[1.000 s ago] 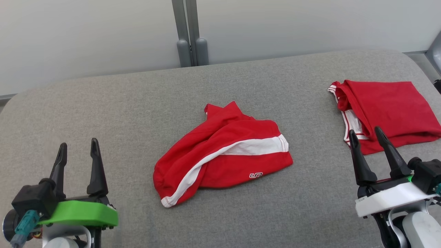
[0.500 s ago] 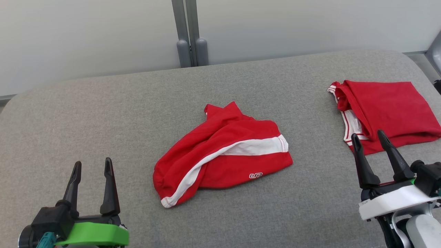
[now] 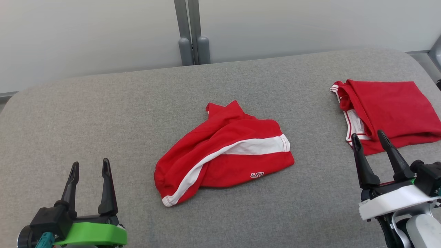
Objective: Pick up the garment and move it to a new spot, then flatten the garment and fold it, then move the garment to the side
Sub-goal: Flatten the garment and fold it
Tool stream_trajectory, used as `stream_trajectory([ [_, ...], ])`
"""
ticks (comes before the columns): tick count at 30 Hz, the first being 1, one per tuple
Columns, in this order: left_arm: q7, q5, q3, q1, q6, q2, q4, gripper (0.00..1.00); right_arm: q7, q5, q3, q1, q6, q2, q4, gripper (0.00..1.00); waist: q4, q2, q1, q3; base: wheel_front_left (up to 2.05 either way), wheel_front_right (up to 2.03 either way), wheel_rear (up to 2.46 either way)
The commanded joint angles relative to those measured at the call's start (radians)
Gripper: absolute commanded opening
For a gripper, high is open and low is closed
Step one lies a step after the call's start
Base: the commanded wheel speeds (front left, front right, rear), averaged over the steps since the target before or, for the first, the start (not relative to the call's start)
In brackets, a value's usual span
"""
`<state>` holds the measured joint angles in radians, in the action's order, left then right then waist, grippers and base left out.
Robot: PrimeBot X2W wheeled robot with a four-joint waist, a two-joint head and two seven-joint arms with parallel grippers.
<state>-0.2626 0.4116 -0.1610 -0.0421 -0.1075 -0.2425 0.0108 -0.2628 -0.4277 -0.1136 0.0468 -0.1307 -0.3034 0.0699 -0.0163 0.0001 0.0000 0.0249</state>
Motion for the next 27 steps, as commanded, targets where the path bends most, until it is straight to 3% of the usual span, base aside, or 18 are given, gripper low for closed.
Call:
stream_trajectory([
  [1, -0.002, -0.015, 0.007, -0.014, 0.008, 0.004, 0.006, 1.0, -0.002, 0.0, -0.003, 0.005, 0.0, -0.008, 0.005, 1.0, 0.001, -0.0001, 0.0, 0.0, 0.0, 0.0, 0.0],
  [6, 0.008, -0.006, -0.012, -0.01, 0.041, 0.004, 0.027, 1.0, 0.014, -0.048, -0.051, 0.031, 0.0, -0.029, 0.05, 1.0, 0.009, -0.0001, 0.0, 0.009, 0.0, 0.0, 0.0],
  [9, 0.081, 0.018, -0.034, 0.004, 0.061, -0.004, 0.037, 1.0, 0.065, -0.082, -0.085, 0.07, 0.0, -0.048, 0.088, 1.0, 0.023, -0.0001, 0.0, 0.019, 0.0, 0.0, 0.0],
  [18, 0.346, 0.109, -0.121, 0.036, 0.124, -0.011, -0.011, 1.0, 0.346, -0.234, -0.172, 0.242, 0.0, -0.103, 0.199, 1.0, 0.089, -0.0001, 0.0, 0.107, 0.0, 0.0, 0.0],
  [27, 0.469, 0.125, -0.22, 0.086, 0.177, 0.001, 0.049, 1.0, 0.532, -0.301, -0.218, 0.365, 0.0, -0.114, 0.296, 1.0, 0.151, -0.0001, 0.0, 0.194, 0.0, 0.0, 0.0],
])
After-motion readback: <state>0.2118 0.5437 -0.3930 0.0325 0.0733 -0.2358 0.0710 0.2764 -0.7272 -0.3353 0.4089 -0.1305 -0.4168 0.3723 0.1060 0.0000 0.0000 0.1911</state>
